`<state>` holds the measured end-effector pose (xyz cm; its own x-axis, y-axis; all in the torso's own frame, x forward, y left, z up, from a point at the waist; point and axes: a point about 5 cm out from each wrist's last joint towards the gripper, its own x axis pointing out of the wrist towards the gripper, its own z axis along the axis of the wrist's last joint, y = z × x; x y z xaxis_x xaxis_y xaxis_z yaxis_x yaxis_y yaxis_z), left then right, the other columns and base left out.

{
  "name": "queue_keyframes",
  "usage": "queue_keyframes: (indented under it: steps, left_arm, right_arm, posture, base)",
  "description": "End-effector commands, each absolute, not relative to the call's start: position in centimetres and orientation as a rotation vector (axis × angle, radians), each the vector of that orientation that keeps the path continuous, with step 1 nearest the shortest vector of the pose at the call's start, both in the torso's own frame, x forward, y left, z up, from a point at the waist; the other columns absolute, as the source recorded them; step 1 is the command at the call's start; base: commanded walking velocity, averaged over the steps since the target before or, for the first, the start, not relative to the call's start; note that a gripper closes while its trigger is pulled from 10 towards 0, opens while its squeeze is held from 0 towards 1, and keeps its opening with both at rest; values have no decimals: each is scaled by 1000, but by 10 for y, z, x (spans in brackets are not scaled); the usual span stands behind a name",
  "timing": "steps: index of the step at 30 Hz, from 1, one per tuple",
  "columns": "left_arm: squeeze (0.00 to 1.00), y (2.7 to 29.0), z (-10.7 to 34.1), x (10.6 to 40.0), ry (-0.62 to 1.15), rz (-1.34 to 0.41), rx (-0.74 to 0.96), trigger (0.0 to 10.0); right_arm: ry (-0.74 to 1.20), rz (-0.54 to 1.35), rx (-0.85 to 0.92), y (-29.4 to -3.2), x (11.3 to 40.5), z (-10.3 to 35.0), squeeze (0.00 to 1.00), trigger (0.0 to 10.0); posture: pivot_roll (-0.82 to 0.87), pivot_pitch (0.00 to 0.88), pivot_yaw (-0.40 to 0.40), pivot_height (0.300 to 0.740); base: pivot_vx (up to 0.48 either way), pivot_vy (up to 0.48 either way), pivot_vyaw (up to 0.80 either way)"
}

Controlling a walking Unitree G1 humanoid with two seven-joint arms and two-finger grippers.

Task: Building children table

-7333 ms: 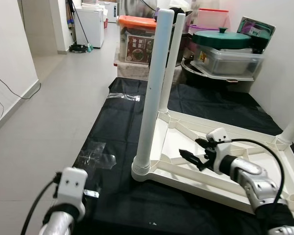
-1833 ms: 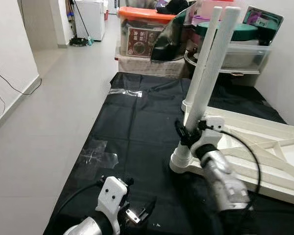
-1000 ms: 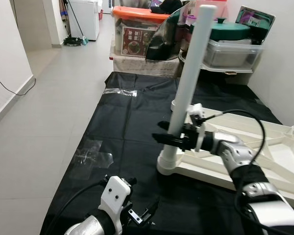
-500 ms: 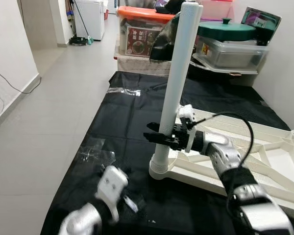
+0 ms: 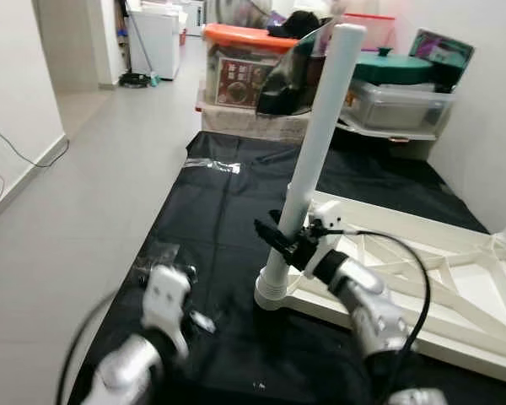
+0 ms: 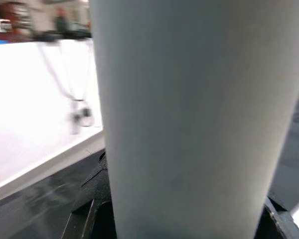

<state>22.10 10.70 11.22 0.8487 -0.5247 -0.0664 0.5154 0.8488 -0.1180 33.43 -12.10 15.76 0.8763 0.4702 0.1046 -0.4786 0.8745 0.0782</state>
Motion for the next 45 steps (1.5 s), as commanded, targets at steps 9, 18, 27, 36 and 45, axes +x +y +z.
queue_keyframes:
  steps: [9,18,27,36,45]
  left_arm:
    - [0,89,103,193,200,-710,-147,10000]
    - [0,92,101,192,195,-678,-123,10000]
    - [0,90,99,191,206,-694,-110,10000]
    - [0,89,98,192,204,-697,-100,10000]
    - [0,88,98,194,203,-705,-92,10000]
  right_arm:
    - [44,-218,155,-147,320,138,0,0]
    - [133,-243,254,-117,321,138,0,10000]
    - [-66,18,118,-118,327,157,0,10000]
    - [-49,295,114,-153,357,161,0,10000]
    - [29,806,200,-161,362,180,0,10000]
  posture:
    - [236,0,-110,740]
    - [231,0,-104,740]
    - [230,0,-106,740]
    - [232,0,-106,740]
    - [239,0,-115,740]
  base:
    - [0,0,0]
    - [0,0,0]
    - [0,0,0]
    - [0,0,0]
    - [0,0,0]
